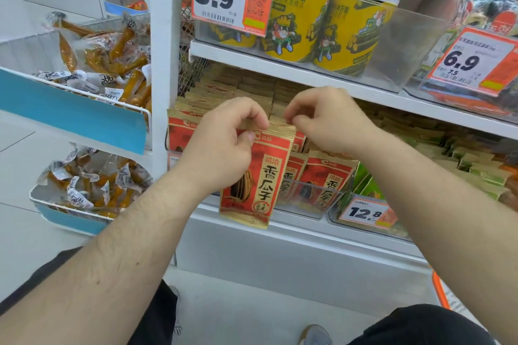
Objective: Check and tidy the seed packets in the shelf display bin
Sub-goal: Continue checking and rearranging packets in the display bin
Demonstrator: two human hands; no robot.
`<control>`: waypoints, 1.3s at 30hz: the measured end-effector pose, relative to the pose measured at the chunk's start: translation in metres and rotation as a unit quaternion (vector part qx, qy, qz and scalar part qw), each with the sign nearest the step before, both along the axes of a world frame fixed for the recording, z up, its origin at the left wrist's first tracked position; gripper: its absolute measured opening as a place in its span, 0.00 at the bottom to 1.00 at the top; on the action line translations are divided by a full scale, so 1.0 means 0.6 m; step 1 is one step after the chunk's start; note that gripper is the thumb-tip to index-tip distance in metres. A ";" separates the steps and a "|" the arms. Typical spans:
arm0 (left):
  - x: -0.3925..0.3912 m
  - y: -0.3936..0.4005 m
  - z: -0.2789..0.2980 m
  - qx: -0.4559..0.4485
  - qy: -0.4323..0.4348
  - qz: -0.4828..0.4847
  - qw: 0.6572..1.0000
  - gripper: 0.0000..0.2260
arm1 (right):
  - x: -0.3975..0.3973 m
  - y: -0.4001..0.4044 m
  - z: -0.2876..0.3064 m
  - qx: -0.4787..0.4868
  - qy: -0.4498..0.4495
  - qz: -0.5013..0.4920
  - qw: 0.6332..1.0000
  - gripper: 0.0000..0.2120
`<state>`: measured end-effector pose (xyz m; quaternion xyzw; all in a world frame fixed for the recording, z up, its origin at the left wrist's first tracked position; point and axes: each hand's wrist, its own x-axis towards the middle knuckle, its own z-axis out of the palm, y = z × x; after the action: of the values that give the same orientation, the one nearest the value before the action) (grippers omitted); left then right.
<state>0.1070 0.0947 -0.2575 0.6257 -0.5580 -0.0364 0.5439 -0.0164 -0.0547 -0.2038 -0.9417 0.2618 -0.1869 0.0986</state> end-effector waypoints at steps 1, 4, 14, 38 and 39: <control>-0.004 -0.002 -0.002 0.009 0.000 0.001 1.000 0.21 | -0.015 0.016 -0.005 0.024 -0.090 -0.003 0.996 0.11; -0.021 -0.011 -0.009 0.024 0.013 -0.006 1.000 0.21 | -0.053 0.061 -0.033 0.125 -0.269 -0.044 0.954 0.08; -0.065 -0.029 -0.023 0.045 0.267 -0.083 0.959 0.13 | -0.109 0.098 -0.088 0.422 -0.306 -0.068 0.851 0.09; -0.075 -0.035 -0.030 0.111 0.430 -0.121 0.888 0.10 | -0.146 0.065 -0.103 0.491 -0.237 -0.009 0.838 0.18; -0.074 -0.034 -0.029 0.107 0.431 -0.121 0.888 0.11 | -0.147 0.065 -0.104 0.484 -0.233 -0.007 0.843 0.18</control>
<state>0.0624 0.0742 -0.2750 0.5302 -0.3331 -0.4273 0.6522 -0.1044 -0.0159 -0.2664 -0.7009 0.2952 -0.2510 0.5988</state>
